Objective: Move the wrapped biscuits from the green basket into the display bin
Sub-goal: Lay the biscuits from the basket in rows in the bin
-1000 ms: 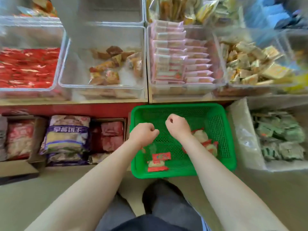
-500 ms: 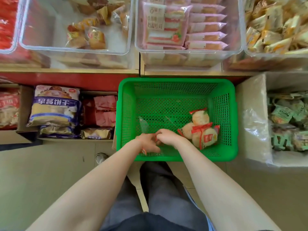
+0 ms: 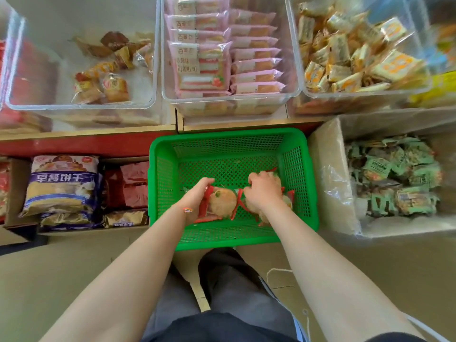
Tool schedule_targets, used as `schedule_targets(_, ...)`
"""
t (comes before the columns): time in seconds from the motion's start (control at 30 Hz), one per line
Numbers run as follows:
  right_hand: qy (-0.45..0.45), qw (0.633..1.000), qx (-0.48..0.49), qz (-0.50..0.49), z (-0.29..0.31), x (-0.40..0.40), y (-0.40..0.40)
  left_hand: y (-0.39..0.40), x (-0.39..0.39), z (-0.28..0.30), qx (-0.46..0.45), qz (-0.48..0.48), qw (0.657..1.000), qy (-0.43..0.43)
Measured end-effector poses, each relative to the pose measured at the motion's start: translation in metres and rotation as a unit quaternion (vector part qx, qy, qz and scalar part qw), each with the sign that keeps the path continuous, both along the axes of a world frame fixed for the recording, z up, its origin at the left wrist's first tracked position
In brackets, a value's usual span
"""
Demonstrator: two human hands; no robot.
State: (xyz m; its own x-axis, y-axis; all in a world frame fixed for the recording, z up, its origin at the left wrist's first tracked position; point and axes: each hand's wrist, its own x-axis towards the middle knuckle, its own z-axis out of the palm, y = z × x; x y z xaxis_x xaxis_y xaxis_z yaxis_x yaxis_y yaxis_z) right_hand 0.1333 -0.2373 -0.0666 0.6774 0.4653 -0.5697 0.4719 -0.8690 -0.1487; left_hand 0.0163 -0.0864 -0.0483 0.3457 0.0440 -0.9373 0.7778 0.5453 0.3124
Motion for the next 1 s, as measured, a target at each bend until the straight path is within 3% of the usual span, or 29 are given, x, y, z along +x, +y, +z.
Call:
schedule_targets(0.17, 0.156, 0.967, -0.201, 0.033, -0.002, 0.006, -0.034, -0.024, 0.014, -0.004, -0.070, 0.023, 0.997, -0.023)
schedule_targets(0.3, 0.164, 0.958, -0.222, 0.074, -0.004, 0.013, -0.037, -0.031, 0.010, -0.013, -0.076, -0.019, 0.996, -0.036)
schedule_targets(0.43, 0.149, 0.955, -0.233, 0.106, -0.002, 0.022, -0.031, -0.028, 0.007, -0.022, -0.021, 0.006, 1.000, -0.016)
schedule_targets(0.53, 0.144, 0.963, -0.201, 0.103, -0.001, 0.024, -0.025, -0.020, 0.002, -0.030, 0.017, 0.034, 0.999, 0.006)
schedule_targets(0.63, 0.202, 0.977, -0.068, 0.002, -0.001, 0.019, -0.019, -0.012, -0.006, -0.036, 0.047, 0.076, 0.996, 0.007)
schedule_targets(0.7, 0.244, 0.969, -0.008, -0.042, -0.002, 0.012, -0.012, -0.007, -0.011, -0.038, 0.122, 0.096, 0.988, 0.013)
schedule_targets(0.8, 0.239, 0.970, -0.016, -0.038, -0.008, 0.003, -0.004, 0.001, -0.019, -0.039, 0.209, 0.092, 0.973, 0.030)
schedule_targets(1.0, 0.174, 0.975, -0.056, -0.129, -0.012, 0.000, 0.008, 0.011, -0.032, -0.029, 0.251, 0.101, 0.963, 0.005)
